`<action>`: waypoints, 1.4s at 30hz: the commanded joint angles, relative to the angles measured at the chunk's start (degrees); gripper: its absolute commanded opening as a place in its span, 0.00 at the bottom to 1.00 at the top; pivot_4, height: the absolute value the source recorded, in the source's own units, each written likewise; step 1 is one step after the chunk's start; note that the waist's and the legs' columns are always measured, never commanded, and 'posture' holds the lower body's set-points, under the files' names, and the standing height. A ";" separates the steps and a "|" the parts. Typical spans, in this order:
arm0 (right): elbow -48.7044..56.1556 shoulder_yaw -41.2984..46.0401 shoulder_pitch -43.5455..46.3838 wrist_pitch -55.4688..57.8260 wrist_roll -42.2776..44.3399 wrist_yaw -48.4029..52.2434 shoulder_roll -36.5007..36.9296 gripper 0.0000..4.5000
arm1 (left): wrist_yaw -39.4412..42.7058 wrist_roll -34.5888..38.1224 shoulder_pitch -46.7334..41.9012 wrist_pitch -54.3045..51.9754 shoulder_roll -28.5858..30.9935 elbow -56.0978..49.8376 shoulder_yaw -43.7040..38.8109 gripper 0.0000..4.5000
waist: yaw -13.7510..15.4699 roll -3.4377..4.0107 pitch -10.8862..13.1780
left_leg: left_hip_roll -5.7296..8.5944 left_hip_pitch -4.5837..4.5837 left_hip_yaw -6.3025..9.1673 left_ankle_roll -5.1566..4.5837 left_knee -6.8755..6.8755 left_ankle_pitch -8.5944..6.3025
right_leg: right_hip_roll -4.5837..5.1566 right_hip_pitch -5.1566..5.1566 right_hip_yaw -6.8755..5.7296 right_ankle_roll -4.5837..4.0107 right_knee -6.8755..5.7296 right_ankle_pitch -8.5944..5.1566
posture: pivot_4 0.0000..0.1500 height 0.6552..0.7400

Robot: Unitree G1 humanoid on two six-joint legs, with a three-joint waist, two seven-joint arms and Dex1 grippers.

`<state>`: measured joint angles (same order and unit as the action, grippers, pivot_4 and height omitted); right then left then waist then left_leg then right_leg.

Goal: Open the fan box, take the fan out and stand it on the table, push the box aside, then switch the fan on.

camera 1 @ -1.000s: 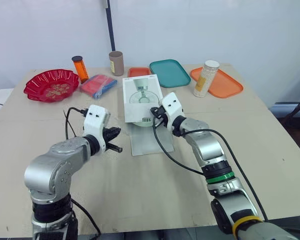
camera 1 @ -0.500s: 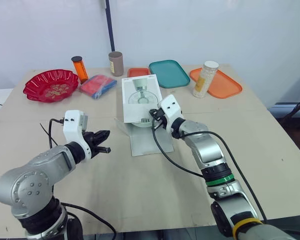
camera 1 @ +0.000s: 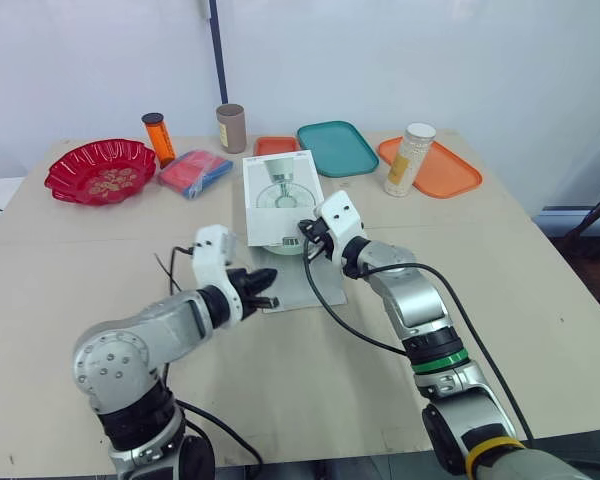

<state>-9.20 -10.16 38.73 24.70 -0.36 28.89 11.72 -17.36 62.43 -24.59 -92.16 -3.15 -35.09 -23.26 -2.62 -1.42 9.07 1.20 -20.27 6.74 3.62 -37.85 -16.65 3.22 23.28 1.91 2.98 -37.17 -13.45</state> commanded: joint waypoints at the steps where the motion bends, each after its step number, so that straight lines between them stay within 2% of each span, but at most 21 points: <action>1: -2.83 -1.27 -0.74 1.37 -0.48 0.70 0.22 0.01 | -1.61 0.58 -0.88 -0.34 4.78 -1.32 -0.83 0.00 | 0.00 0.00 0.00 | -0.01 0.00 0.01 0.00 0.01 0.00 | -0.02 0.00 0.00 -0.02 0.00 0.01 | 1.00 1.00; 5: -3.32 -1.36 -0.41 1.07 -0.51 0.73 0.22 0.01 | -1.02 0.24 -3.35 -0.07 5.30 0.44 -1.19 0.00 | 0.05 -0.06 -0.04 | 0.02 0.03 0.02 0.04 0.01 0.02 | -0.02 -0.05 0.00 0.00 0.02 0.03 | 1.00 1.00; 6: -3.06 -1.41 -0.46 1.21 -0.51 0.74 0.24 0.00 | -0.94 0.39 -3.48 -0.13 5.06 0.37 -1.28 0.09 | 0.05 -0.12 -0.08 | 0.02 0.03 0.02 0.06 0.01 0.04 | -0.02 -0.05 0.00 0.00 0.03 0.03 | 1.00 1.00; 8: -2.76 -1.46 -0.53 1.36 -0.54 0.79 0.38 0.00 | -1.10 1.18 -2.81 -0.29 4.76 -0.14 -1.69 0.18 | 0.04 -0.15 -0.09 | 0.02 0.03 0.01 0.19 0.01 0.11 | -0.02 -0.07 0.00 0.00 0.03 0.03 | 1.00 1.00; 10: -2.80 -1.42 -0.54 1.33 -0.55 0.84 0.52 0.00 | -1.51 1.89 -1.90 -0.34 4.98 -0.68 -2.14 0.38 | 0.01 -0.14 -0.10 | 0.01 0.07 0.00 0.24 0.08 0.14 | -0.02 -0.06 0.00 0.00 0.04 0.03 | 1.00 1.00; 11: -2.87 -1.41 -0.53 1.28 -0.58 0.85 0.60 0.00 | -1.75 2.44 -1.42 -0.34 5.38 -1.04 -2.49 0.43 | 0.01 -0.14 -0.10 | 0.00 0.07 0.00 0.25 0.10 0.14 | -0.02 -0.05 0.00 0.00 0.04 0.03 | 1.00 1.00; 12: -2.93 -1.39 -0.50 1.25 -0.59 0.84 0.63 0.00 | -2.00 3.05 -0.93 -0.34 6.05 -1.42 -2.74 0.43 | 0.01 -0.14 -0.10 | 0.00 0.08 0.00 0.25 0.11 0.15 | -0.02 -0.05 0.01 0.00 0.04 0.03 | 1.00 1.00; 13: -3.03 -1.36 -0.45 1.21 -0.61 0.81 0.65 0.00 | -2.44 3.88 -0.38 -0.34 6.69 -1.90 -3.38 0.54 | 0.01 -0.14 -0.10 | 0.00 0.08 0.00 0.26 0.11 0.15 | -0.02 -0.05 0.01 0.00 0.04 0.03 | 1.00 1.00; 14: -3.19 -1.36 -0.35 1.16 -0.63 0.74 0.60 0.00 | -2.66 4.89 0.10 -0.34 7.52 -2.22 -4.06 0.59 | 0.02 -0.15 -0.10 | 0.00 0.08 0.00 0.26 0.11 0.15 | -0.02 -0.05 0.02 0.00 0.04 0.03 | 1.00 1.00; 16: -3.58 -1.37 -0.18 1.01 -0.62 0.64 0.42 0.00 | -3.55 7.22 1.11 -0.34 9.89 -2.74 -5.45 0.75 | 0.00 -0.14 -0.09 | 0.00 0.08 0.01 0.26 0.11 0.15 | -0.02 -0.04 0.02 0.00 0.04 0.03 | 1.00 1.00; 18: -3.94 -1.46 -0.13 0.74 -0.65 0.63 0.33 0.00 | -4.45 9.42 1.70 -0.34 11.81 -2.69 -6.59 0.84 | -0.01 -0.14 -0.09 | -0.01 0.08 0.01 0.26 0.11 0.15 | -0.02 -0.04 0.02 0.00 0.04 0.03 | 1.00 1.00; 19: -4.08 -1.50 -0.07 0.66 -0.64 0.65 0.26 0.00 | -5.31 11.29 2.23 -0.34 13.18 -2.59 -7.35 0.95 | 0.01 -0.15 -0.10 | 0.00 0.09 0.00 0.26 0.12 0.15 | -0.02 -0.04 0.02 0.00 0.04 0.03 | 1.00 1.00; 20: -4.11 -1.51 -0.08 0.63 -0.57 0.73 0.21 0.00 | -6.05 14.03 3.24 -0.23 15.34 -2.62 -7.84 0.99 | -0.03 -0.15 -0.10 | 0.00 0.09 0.01 0.26 0.12 0.15 | -0.02 -0.04 0.02 0.00 0.04 0.03 | 1.00 1.00; 22: -4.18 -1.55 -0.06 0.55 -0.50 0.81 0.12 0.00 | -10.23 23.38 6.60 4.32 21.21 -1.83 -6.18 0.99 | -0.14 -0.16 -0.10 | -0.03 0.11 0.00 0.27 0.12 0.15 | -0.03 -0.04 0.03 -0.02 0.04 0.04 | 1.00 1.00; 26: -4.09 -1.63 -0.06 0.53 -0.45 1.03 0.09 0.00 | -22.17 46.46 15.69 22.04 37.67 -2.16 2.46 0.99 | 0.04 -0.19 -0.11 | -0.13 0.17 -0.07 0.27 0.26 0.15 | -0.05 0.04 0.18 -0.06 0.06 0.06 | 1.00 1.00; 28: -4.25 -1.72 0.11 0.47 -0.52 1.05 0.06 0.00 | -23.17 50.17 18.62 28.20 44.04 -3.47 5.09 0.99 | 0.14 -0.20 -0.11 | -0.09 0.18 -0.07 0.19 0.26 0.11 | -0.03 0.01 0.20 -0.04 0.09 0.07 | 1.00 1.00; 31: -4.62 -1.80 0.27 0.17 -0.53 1.22 0.07 0.00 | -21.96 50.57 20.63 34.96 49.54 -4.60 8.41 0.99 | 0.13 -0.15 -0.09 | -0.09 0.21 -0.12 0.05 0.32 0.04 | -0.06 0.01 0.22 -0.07 0.13 0.08 | 1.00 1.00; 33: -4.71 -2.01 0.16 -0.11 -0.64 1.24 -0.01 0.00 | -22.65 50.57 18.79 38.70 50.93 -3.84 11.37 0.99 | 0.12 -0.14 -0.09 | -0.09 0.22 -0.13 0.05 0.35 0.05 | -0.10 0.00 0.21 -0.10 0.13 0.06 | 1.00 1.00; 35: -4.66 -2.20 -0.01 -0.52 -0.81 1.21 0.03 0.00 | -24.06 50.57 16.46 42.14 49.66 -3.05 14.80 0.99 | 0.14 -0.17 -0.10 | -0.09 0.21 -0.17 0.04 0.35 0.04 | -0.10 0.00 0.22 -0.10 0.15 0.06 | 1.00 1.00; 38: -4.38 -2.38 -0.23 -0.56 -0.90 1.18 0.02 0.00 | -23.96 48.22 14.71 46.06 46.00 -2.67 18.92 0.99 | 0.04 -0.16 -0.10 | -0.11 0.22 -0.24 0.02 0.35 0.04 | -0.12 0.01 0.27 -0.10 0.17 0.06 | 1.00 1.00; 42: -4.47 -2.45 -0.21 -0.55 -1.08 1.05 0.15 0.00 | -20.57 40.76 14.34 50.11 38.64 -0.75 22.72 0.99 | 0.03 -0.16 -0.10 | -0.14 0.23 -0.28 0.00 0.35 0.03 | -0.16 0.03 0.33 -0.10 0.17 0.07 | 1.00 1.00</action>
<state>-11.58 -11.11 39.85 22.86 -0.66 29.66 11.98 -39.48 106.08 -9.85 -44.46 36.77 -36.25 -1.04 -2.59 -1.58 8.97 1.06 -20.05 6.46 3.62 -37.50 -16.62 3.04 23.30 2.24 2.88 -37.00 -13.38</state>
